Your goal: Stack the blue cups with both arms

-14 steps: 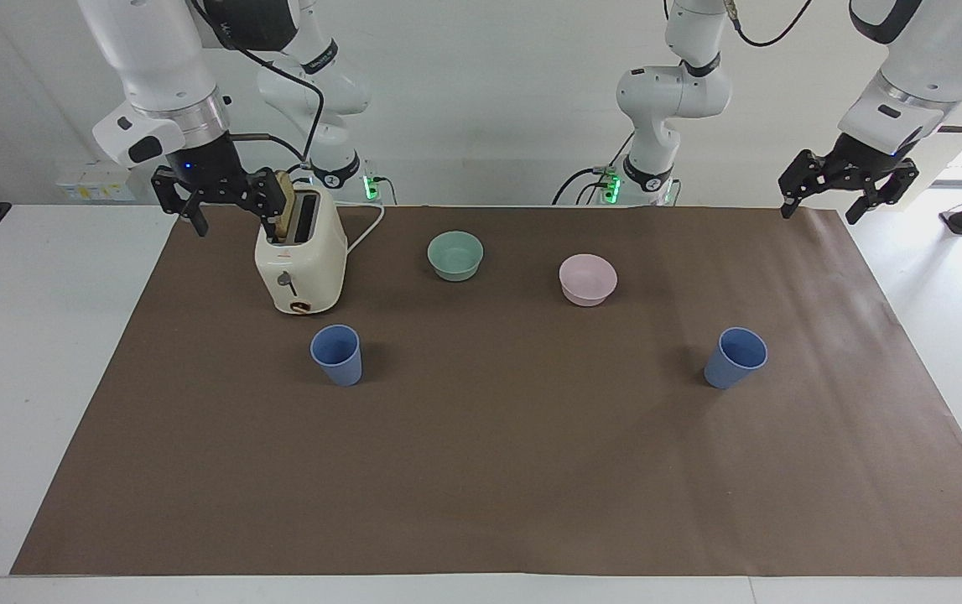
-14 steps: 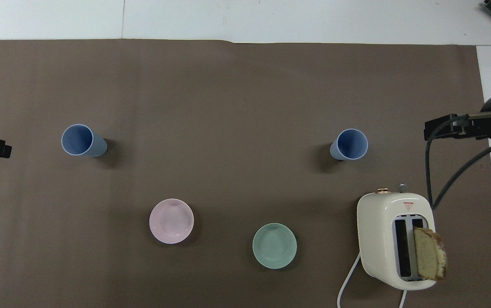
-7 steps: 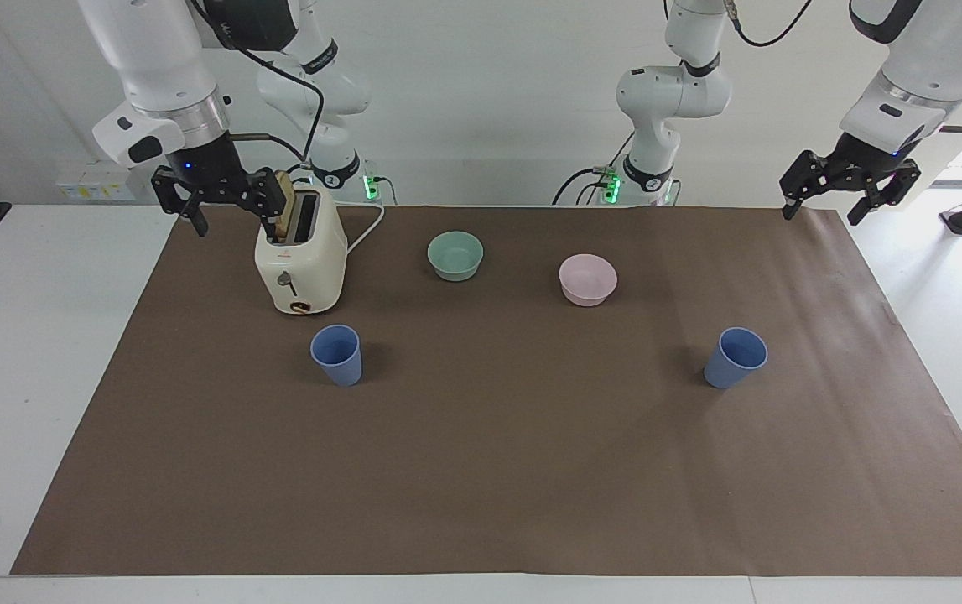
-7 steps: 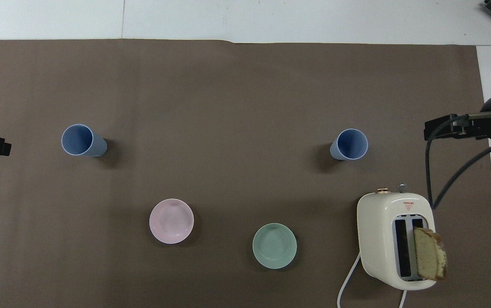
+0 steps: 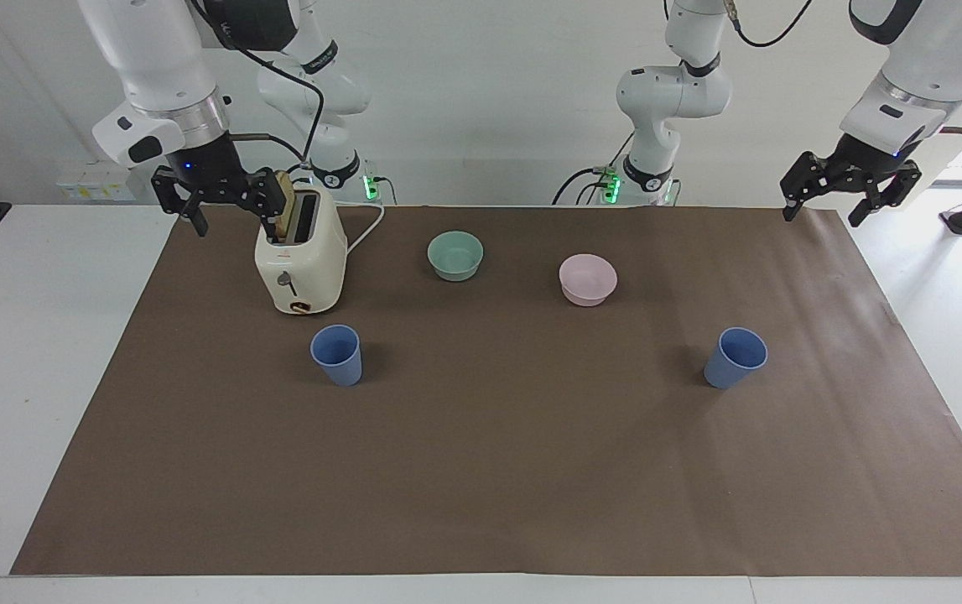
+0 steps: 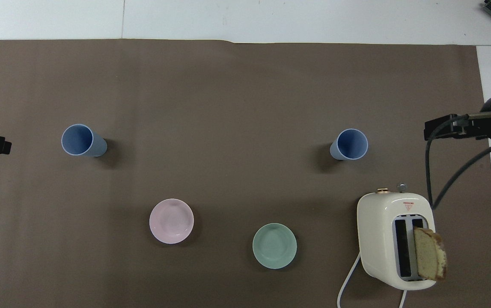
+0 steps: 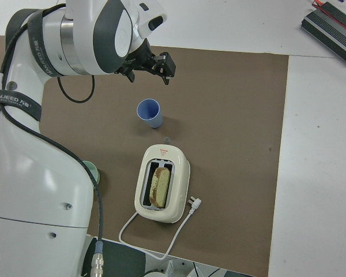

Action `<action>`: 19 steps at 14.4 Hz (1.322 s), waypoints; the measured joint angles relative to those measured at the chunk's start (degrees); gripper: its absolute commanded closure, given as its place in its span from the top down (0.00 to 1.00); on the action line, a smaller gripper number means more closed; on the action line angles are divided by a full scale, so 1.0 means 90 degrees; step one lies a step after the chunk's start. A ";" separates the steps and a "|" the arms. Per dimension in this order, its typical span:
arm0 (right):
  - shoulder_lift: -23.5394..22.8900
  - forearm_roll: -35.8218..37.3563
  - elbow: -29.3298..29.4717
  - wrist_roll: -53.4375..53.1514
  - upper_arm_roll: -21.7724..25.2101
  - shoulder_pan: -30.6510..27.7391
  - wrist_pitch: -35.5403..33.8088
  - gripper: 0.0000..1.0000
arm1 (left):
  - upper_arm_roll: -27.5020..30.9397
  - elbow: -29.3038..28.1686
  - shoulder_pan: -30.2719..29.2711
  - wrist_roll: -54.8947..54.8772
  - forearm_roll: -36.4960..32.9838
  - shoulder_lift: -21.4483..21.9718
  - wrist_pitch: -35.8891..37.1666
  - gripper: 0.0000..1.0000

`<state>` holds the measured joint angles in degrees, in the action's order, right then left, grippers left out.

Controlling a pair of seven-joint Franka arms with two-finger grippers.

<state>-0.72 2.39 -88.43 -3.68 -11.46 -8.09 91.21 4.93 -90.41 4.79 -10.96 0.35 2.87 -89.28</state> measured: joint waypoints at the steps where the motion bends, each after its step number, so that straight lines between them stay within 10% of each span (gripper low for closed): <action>1: 0.0000 0.0000 0.0000 0.0000 0.0000 0.0000 0.0000 1.00 | 0.0000 -0.0003 0.0000 -0.0020 0.0000 -0.0003 -0.0004 1.00; 12: 0.0000 0.0000 0.0000 0.0000 0.0000 0.0000 0.0000 1.00 | 0.0003 -0.0352 -0.0001 -0.0041 0.0000 -0.0058 -0.0339 1.00; 19: 0.0000 0.0000 0.0000 0.0000 0.0000 0.0000 0.0000 1.00 | 0.0038 -0.1624 -0.0096 -0.0225 0.0000 -0.0116 -0.2001 1.00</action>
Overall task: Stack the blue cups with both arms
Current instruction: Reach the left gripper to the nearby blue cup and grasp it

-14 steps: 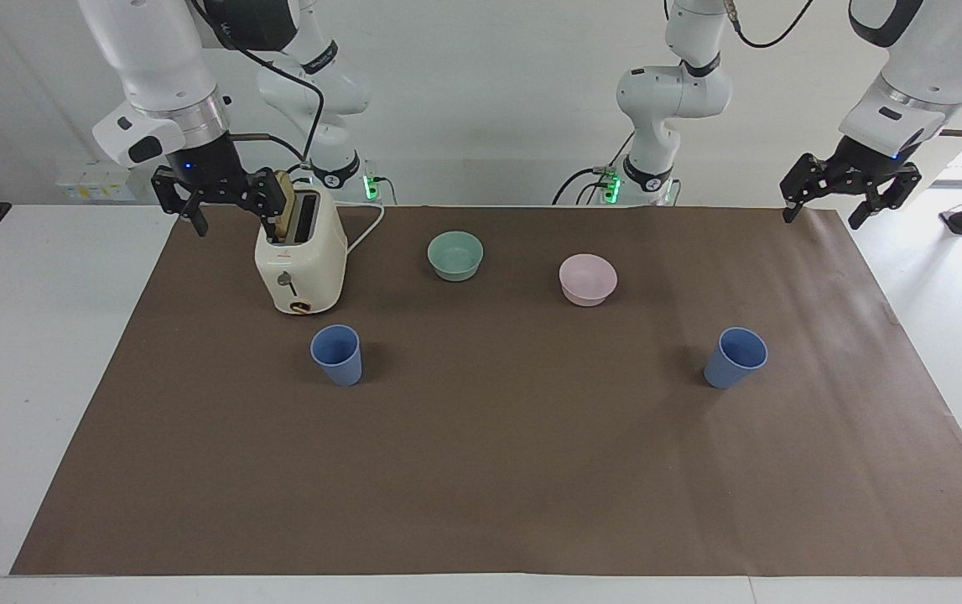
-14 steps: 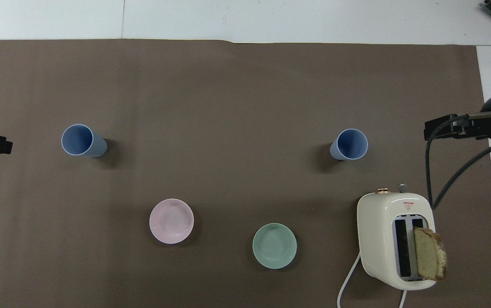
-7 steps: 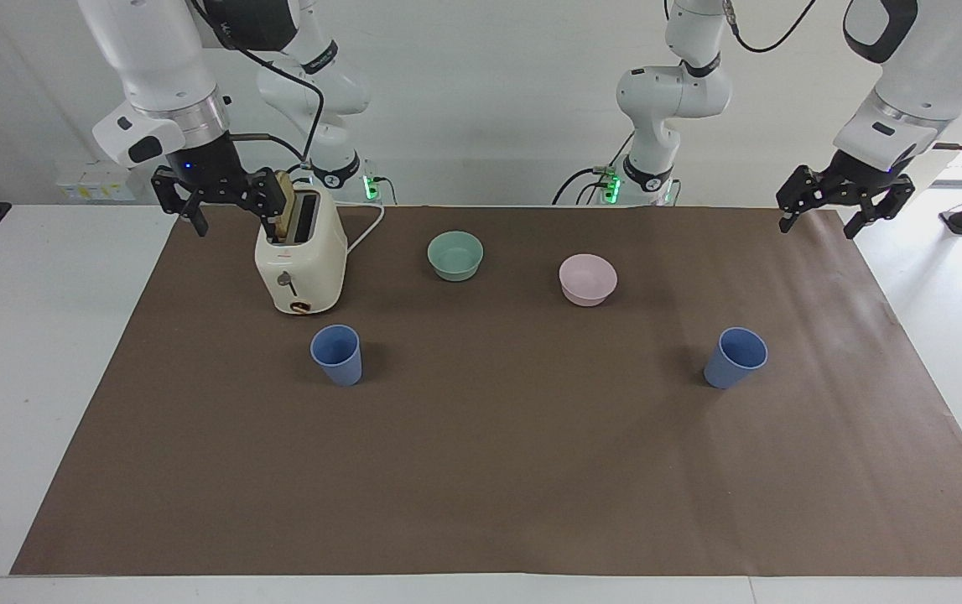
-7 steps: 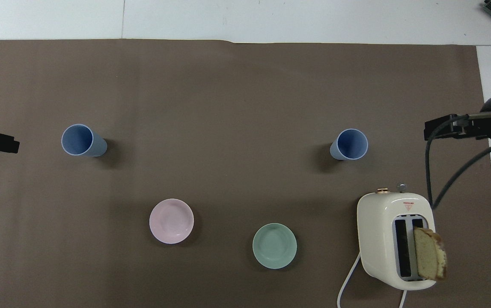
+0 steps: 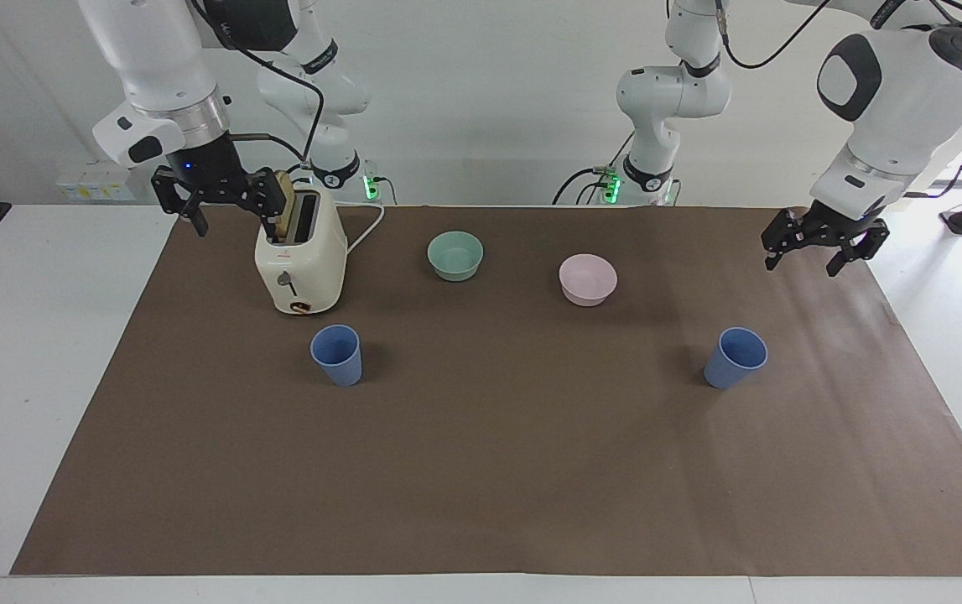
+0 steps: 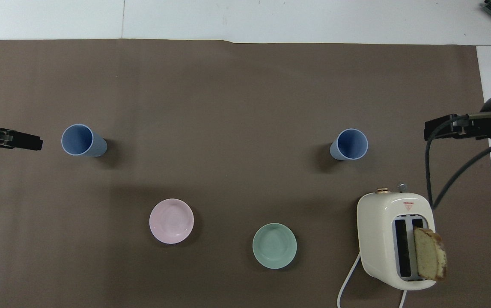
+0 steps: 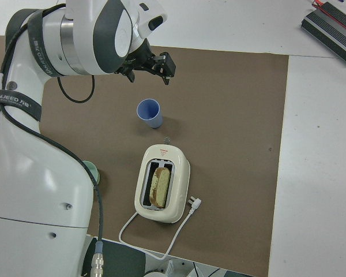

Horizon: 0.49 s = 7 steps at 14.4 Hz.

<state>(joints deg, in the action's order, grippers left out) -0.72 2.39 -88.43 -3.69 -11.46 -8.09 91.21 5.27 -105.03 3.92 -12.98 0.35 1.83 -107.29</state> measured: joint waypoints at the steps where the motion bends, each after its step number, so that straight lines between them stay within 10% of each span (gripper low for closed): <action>1: 0.0000 0.0000 0.0000 0.0000 0.0000 0.0000 0.0000 1.00 | 0.0013 -0.0152 -0.0024 -0.0033 0.0000 -0.0038 -0.0256 1.00; 7: 0.0000 0.0000 0.0000 0.0000 0.0000 0.0000 0.0000 1.00 | -0.0001 -0.0397 -0.0053 -0.0050 0.0086 -0.0671 -0.1232 1.00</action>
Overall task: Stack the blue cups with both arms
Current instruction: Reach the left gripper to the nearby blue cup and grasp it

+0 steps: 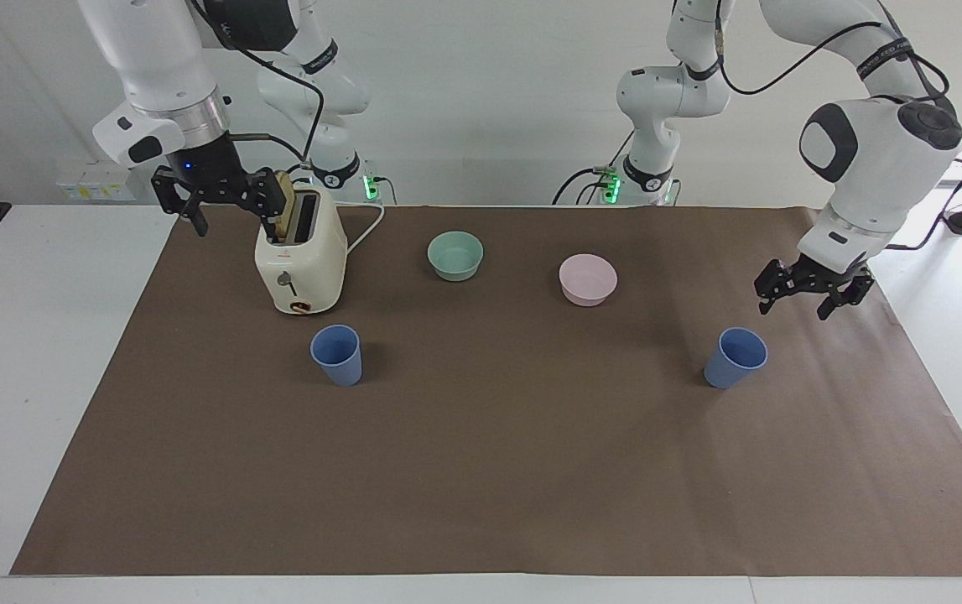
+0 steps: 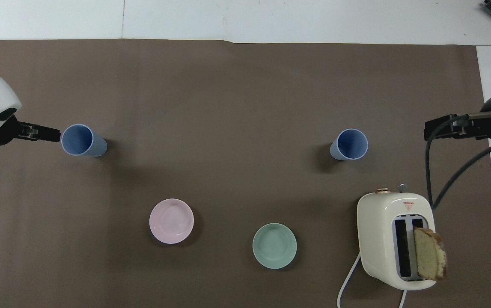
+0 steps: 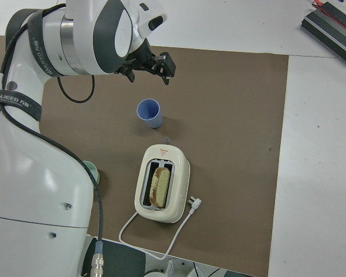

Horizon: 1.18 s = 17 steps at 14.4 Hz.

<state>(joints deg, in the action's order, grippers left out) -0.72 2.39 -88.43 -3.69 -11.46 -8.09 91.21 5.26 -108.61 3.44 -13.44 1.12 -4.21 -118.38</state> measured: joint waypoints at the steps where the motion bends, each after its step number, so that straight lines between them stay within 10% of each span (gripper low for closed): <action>1: 0.0000 0.0000 0.0000 0.0000 0.0000 0.0000 0.0000 1.00 | -0.0009 -0.0010 0.0000 0.0000 0.0004 -0.0147 -0.0133 1.00; 8: 0.0000 0.0000 0.0000 0.0000 0.0000 0.0000 0.0000 1.00 | -0.0038 -0.0440 0.0001 0.0003 0.0111 -0.0732 -0.1223 0.94; 17: 0.0000 0.0000 0.0000 0.0000 0.0000 0.0000 0.0000 1.00 | -0.0049 -0.0764 0.0005 0.0288 0.0220 -0.0750 -0.1454 0.00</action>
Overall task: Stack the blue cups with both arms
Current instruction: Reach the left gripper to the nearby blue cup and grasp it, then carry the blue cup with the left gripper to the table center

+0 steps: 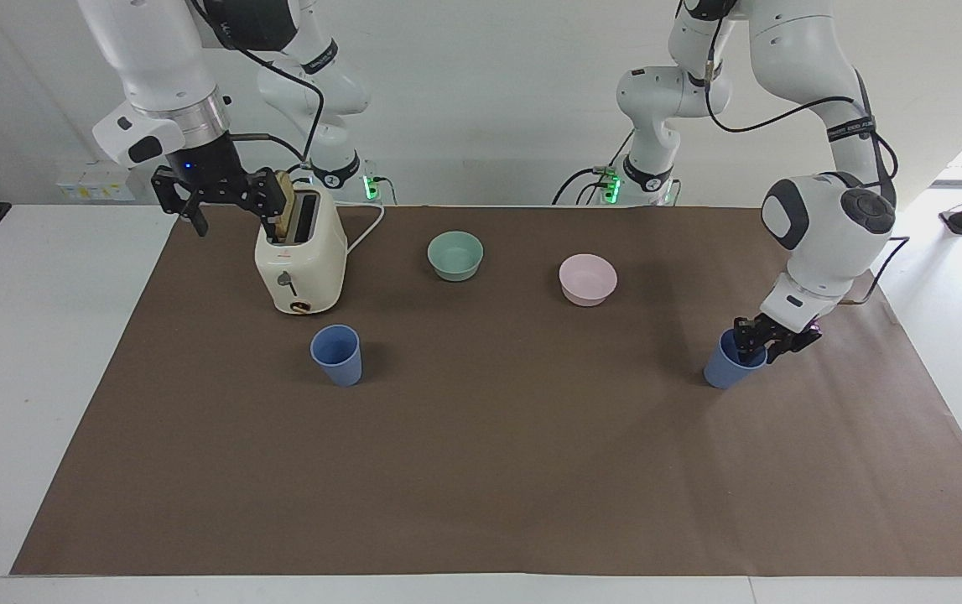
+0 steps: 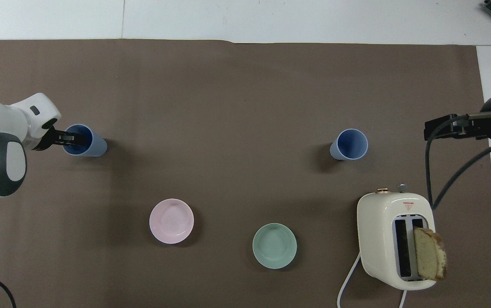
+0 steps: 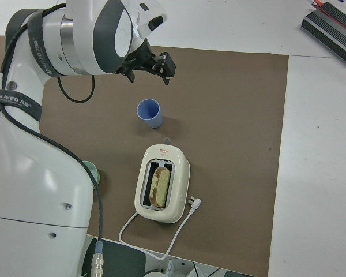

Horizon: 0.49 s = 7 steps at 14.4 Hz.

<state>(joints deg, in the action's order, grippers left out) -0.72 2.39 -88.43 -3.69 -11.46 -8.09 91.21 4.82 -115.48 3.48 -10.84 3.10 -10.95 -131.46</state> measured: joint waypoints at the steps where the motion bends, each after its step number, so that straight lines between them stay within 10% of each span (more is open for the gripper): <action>1: 0.0000 0.0000 0.0000 0.0000 0.0000 0.0000 0.0000 1.00 | -0.0005 0.0000 0.0004 0.0002 0.0002 0.0000 0.0000 0.00; 7: 0.0000 0.0000 0.0000 0.0000 0.0000 0.0000 0.0000 1.00 | -0.0048 0.0066 0.0156 0.0003 0.0040 0.0033 -0.0001 0.00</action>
<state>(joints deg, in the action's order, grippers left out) -0.72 2.39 -88.43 -3.69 -11.46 -8.09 91.21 4.39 -114.89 4.88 -10.81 3.46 -10.66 -131.47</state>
